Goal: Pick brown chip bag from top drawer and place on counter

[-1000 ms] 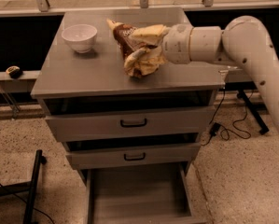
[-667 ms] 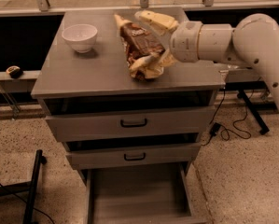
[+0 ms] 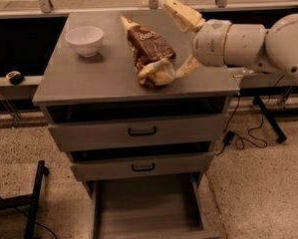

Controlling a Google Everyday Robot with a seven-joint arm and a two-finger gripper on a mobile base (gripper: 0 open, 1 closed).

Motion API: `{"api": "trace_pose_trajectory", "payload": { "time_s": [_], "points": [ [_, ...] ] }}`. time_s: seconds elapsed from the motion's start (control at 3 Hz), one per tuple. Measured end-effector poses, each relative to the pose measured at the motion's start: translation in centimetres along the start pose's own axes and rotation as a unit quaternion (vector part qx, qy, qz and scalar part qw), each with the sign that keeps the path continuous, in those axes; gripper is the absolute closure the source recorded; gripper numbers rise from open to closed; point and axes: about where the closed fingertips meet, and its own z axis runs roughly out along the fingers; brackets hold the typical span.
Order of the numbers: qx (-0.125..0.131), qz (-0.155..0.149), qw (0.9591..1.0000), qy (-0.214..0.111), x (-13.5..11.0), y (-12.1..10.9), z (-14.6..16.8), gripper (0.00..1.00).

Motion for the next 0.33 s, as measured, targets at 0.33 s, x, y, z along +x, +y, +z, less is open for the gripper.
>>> {"api": "trace_pose_trajectory", "payload": {
  "time_s": [0.33],
  "points": [
    [-0.005,0.008,0.9993,0.037,-0.57,-0.7,-4.05,0.0]
  ]
}}
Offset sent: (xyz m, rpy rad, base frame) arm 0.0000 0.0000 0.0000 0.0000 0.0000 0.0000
